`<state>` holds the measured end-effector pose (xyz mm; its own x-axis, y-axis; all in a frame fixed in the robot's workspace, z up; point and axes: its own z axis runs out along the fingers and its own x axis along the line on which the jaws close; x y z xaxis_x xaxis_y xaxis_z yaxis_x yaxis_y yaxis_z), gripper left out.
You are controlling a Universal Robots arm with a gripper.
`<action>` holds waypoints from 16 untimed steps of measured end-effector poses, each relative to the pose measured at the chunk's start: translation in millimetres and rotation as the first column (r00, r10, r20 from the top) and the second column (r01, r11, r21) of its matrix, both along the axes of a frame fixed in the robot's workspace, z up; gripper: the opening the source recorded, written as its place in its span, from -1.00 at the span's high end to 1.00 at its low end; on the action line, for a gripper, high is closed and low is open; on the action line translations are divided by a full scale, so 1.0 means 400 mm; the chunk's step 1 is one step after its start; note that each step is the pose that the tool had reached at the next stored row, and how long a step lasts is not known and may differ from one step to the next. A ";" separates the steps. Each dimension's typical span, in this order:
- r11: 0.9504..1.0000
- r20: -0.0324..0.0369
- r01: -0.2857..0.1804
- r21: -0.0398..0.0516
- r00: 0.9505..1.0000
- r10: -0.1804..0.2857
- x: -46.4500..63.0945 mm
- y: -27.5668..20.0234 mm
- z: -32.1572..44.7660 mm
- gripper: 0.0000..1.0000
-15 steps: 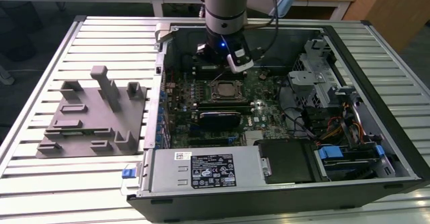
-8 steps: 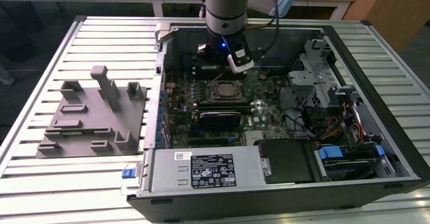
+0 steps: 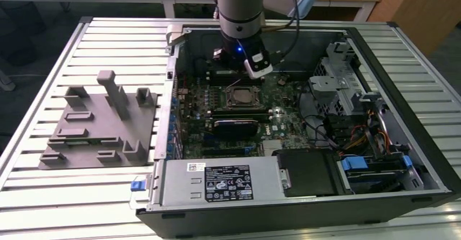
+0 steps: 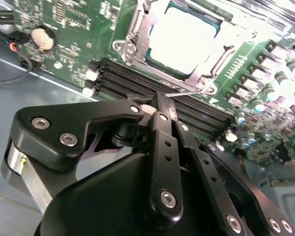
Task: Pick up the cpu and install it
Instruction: 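Install the first cpu locking lever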
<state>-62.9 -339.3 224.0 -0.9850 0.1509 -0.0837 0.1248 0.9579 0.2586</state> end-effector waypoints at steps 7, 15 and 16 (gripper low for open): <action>1.000 0.031 0.006 0.000 1.000 -0.006 -0.002 0.000 -0.013 0.79; 0.998 0.031 0.059 0.000 0.998 -0.059 -0.007 0.002 -0.023 0.79; 0.998 0.031 0.068 0.000 0.997 -0.068 -0.008 0.002 -0.024 0.79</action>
<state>-66.0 -338.3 214.3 -0.9693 0.2174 -0.1145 0.1816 0.9477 0.2624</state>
